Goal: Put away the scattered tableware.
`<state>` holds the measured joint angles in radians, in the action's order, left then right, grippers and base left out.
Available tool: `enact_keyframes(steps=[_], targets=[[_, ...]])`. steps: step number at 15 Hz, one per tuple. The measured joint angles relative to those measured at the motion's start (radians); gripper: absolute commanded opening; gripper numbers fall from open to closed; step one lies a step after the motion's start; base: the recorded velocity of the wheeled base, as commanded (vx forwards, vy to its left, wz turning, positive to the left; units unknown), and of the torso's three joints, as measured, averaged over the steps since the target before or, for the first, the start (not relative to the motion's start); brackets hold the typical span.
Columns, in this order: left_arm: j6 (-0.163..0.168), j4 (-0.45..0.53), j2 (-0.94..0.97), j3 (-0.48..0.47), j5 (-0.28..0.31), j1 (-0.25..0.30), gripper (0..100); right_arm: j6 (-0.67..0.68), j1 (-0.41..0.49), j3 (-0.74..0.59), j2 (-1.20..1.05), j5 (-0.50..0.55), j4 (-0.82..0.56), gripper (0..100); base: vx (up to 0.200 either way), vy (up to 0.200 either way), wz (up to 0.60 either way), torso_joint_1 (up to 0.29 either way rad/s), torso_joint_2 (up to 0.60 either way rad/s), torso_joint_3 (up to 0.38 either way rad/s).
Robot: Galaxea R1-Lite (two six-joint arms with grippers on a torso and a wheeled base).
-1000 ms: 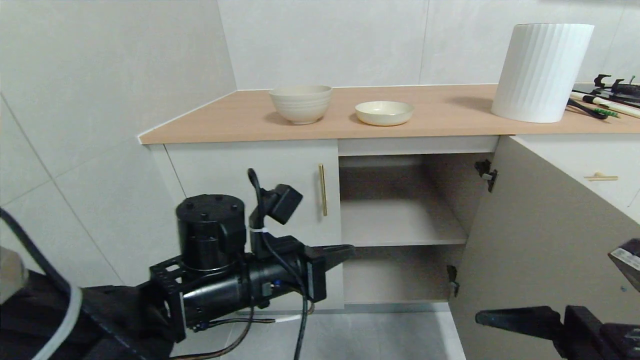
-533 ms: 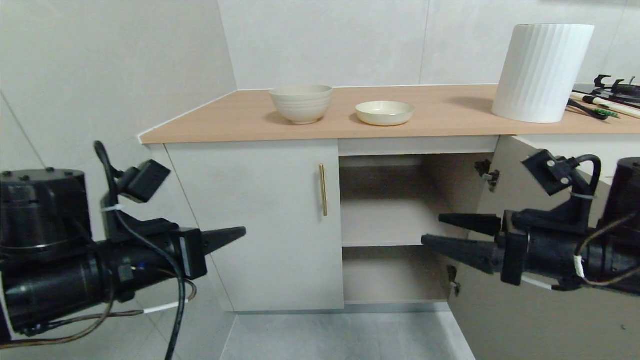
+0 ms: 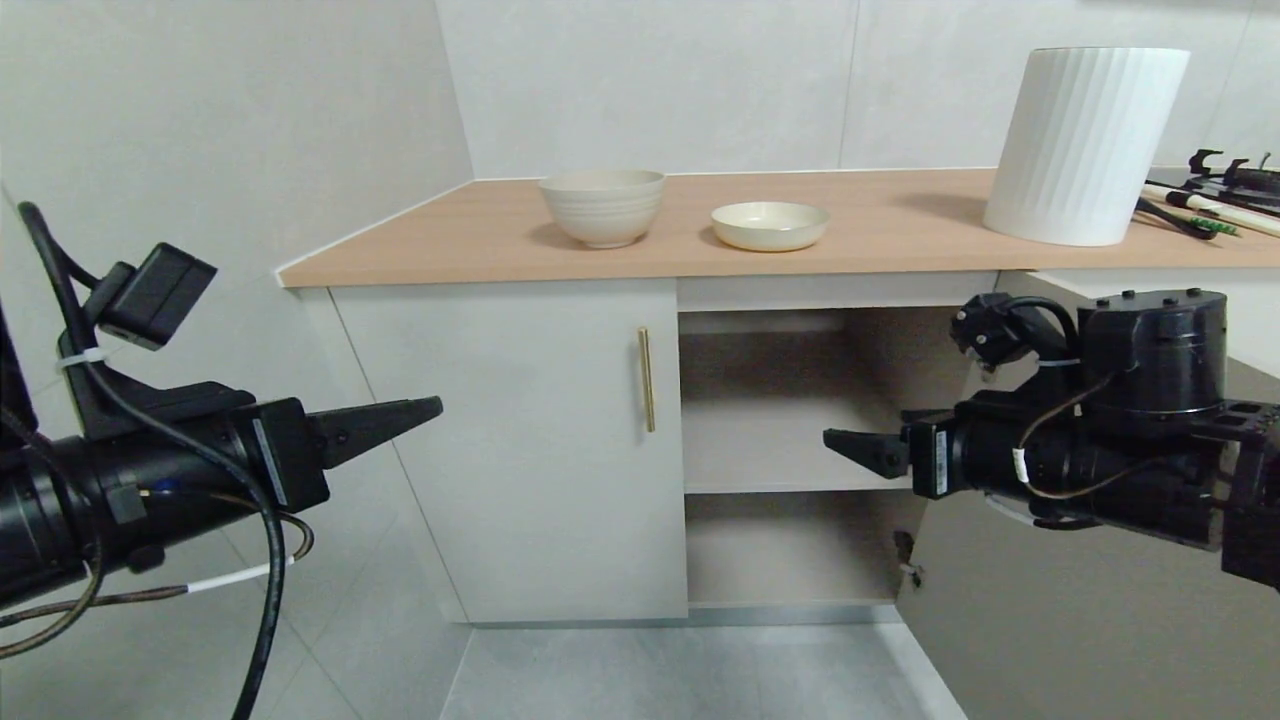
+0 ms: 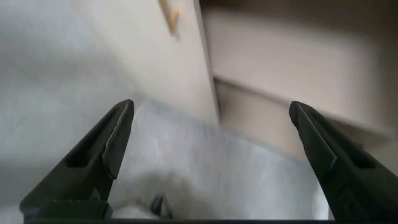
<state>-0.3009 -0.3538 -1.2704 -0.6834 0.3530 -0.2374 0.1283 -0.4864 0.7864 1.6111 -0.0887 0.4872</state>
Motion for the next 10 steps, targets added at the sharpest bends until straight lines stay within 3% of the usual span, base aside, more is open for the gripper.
enact_keyframes(steps=[4, 9, 10], targets=[[0.001, -0.024, 0.001, -0.004, -0.031, 0.0, 100, 0.0, -0.037, 0.0, -0.096, 0.001, -0.105, 100, 0.0, 0.0, 0.0, 0.0, 0.0, 0.0], [0.003, -0.021, 0.011, -0.005, -0.043, 0.0, 100, 0.001, -0.05, 0.003, -0.153, 0.002, -0.122, 100, 0.0, 0.0, 0.0, 0.0, 0.0, 0.0], [0.004, -0.016, 0.017, -0.009, -0.042, 0.0, 100, 0.0, -0.054, 0.004, -0.162, 0.002, -0.136, 100, 0.2, 0.0, 0.0, 0.007, 0.0, 0.007]])
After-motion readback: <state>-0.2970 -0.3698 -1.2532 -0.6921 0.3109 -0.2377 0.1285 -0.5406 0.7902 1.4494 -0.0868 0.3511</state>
